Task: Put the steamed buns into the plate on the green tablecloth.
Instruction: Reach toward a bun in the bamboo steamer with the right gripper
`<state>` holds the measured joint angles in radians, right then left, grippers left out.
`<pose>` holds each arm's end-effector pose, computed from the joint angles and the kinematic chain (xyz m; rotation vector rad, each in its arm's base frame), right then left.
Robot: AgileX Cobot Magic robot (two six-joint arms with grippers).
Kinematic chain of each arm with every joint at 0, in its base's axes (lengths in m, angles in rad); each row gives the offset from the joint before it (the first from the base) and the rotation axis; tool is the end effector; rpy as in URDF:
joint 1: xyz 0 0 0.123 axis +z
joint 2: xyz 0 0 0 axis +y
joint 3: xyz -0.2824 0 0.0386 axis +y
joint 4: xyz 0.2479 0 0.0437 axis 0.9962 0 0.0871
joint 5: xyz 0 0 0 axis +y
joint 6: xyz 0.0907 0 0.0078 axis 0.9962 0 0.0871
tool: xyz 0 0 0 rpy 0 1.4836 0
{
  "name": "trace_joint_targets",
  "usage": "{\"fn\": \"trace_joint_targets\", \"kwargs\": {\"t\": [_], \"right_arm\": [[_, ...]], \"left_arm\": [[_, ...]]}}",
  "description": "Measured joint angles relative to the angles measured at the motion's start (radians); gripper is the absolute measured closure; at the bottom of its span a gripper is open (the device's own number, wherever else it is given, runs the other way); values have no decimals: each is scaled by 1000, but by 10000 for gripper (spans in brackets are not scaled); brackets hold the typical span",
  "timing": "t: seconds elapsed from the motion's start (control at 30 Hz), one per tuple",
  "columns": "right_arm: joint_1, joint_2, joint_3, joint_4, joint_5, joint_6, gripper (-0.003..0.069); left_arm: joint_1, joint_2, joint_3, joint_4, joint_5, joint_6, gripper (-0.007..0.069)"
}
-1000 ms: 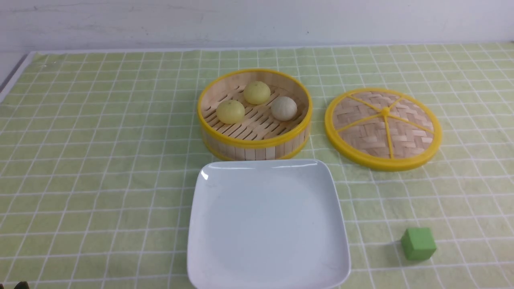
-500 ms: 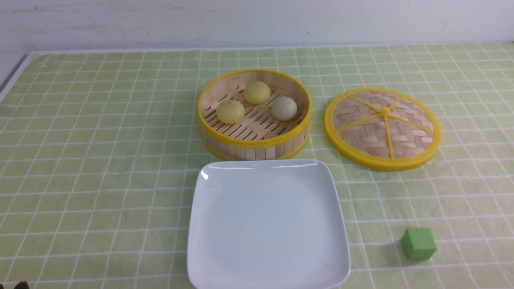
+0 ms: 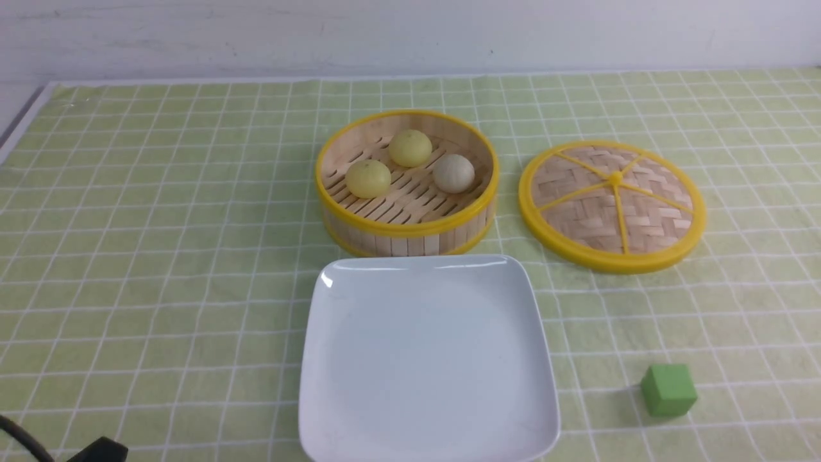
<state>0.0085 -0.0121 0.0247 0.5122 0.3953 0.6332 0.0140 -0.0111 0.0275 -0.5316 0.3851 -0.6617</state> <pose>0.0515 0.0177 0.1744 0.9001 1.7303 0.9399 0.0522 -0.0167 0.1746 -0.9568 1.6945 -0.9615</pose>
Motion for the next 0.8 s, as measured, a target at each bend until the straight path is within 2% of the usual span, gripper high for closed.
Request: {"fn": "trace_joint_targets", "kwargs": {"t": [0.23, 0.33, 0.37, 0.43, 0.47, 0.5, 0.53, 0.57, 0.63, 0.73, 0.8], "right_arm": [[0, 0, -24, 29, -25, -29, 422], [0, 4, -155, -5, -17, -172, 485], [0, 39, -258, -57, 17, -249, 552], [0, 125, -381, -140, 99, -322, 634], [0, 208, -463, -199, 222, -337, 663], [0, 239, -477, -209, 243, -337, 667], [0, 379, -581, -278, 428, -336, 671], [0, 397, -605, -293, 453, -335, 671], [0, 597, -702, -340, 675, -342, 671], [0, 784, -763, -288, 756, -417, 671], [5, 958, -780, -76, 694, -640, 659]], "left_arm": [[0, 0, 0, -51, -59, -33, 396], [0, 0, -56, -48, -42, 54, 456], [0, 2, -128, -33, -10, 136, 505], [0, 39, -223, -8, 67, 227, 580], [0, 115, -285, 6, 143, 272, 607], [0, 126, -314, 9, 173, 284, 613], [0, 215, -381, 19, 292, 327, 622], [0, 241, -390, 19, 328, 333, 622], [0, 373, -472, 32, 490, 397, 622], [0, 521, -558, 48, 615, 504, 622], [0, 632, -601, 55, 637, 576, 622]]}}
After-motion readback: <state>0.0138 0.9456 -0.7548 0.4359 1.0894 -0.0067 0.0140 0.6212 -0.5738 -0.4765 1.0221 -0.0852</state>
